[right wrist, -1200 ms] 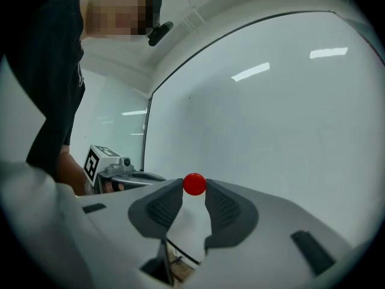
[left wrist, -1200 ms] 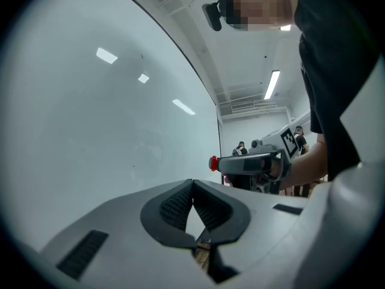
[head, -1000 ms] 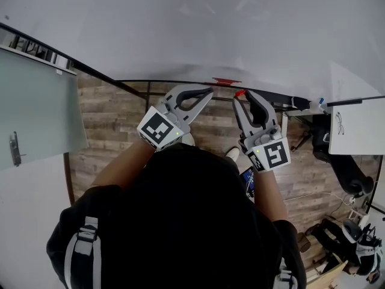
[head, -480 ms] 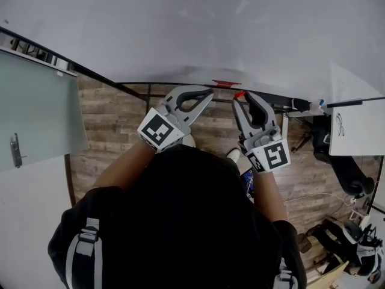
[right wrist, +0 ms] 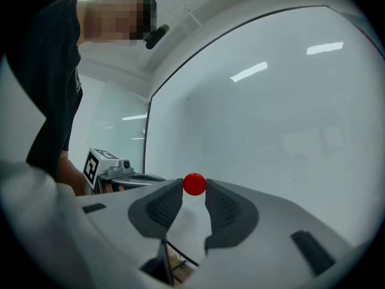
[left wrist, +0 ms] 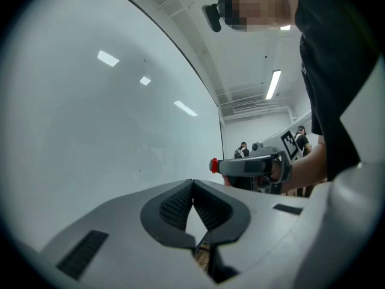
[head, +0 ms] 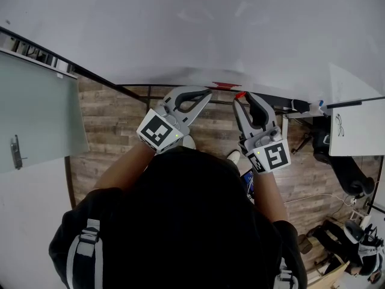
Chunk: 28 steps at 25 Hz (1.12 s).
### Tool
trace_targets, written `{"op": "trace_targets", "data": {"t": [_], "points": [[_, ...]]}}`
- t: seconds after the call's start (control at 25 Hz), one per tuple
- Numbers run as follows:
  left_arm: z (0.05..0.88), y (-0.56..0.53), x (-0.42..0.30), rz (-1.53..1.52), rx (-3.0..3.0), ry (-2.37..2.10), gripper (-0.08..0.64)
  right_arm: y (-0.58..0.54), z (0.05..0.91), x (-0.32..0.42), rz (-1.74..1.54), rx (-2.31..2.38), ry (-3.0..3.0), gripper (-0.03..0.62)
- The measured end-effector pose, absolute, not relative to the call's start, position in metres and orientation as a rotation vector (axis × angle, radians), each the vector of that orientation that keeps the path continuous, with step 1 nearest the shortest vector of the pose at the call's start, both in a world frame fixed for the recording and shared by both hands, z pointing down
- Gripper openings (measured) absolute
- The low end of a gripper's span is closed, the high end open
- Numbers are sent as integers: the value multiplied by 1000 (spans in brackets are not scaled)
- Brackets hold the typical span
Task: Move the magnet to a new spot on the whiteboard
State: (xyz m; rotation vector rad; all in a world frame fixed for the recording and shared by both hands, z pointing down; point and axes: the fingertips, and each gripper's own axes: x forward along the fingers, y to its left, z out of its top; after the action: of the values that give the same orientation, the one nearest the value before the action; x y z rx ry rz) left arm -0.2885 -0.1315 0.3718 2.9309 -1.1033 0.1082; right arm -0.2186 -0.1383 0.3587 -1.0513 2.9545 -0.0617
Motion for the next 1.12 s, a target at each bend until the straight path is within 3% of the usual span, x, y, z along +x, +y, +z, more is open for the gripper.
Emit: {"op": "trace_targets", "data": {"t": [0.68, 1.12], "points": [[344, -139, -312, 90, 2947, -1119, 5, -139, 342, -229, -50, -1132, 2923, 115], [340, -151, -264, 63, 2998, -964, 5, -144, 343, -181, -54, -1308, 2866, 115]]}}
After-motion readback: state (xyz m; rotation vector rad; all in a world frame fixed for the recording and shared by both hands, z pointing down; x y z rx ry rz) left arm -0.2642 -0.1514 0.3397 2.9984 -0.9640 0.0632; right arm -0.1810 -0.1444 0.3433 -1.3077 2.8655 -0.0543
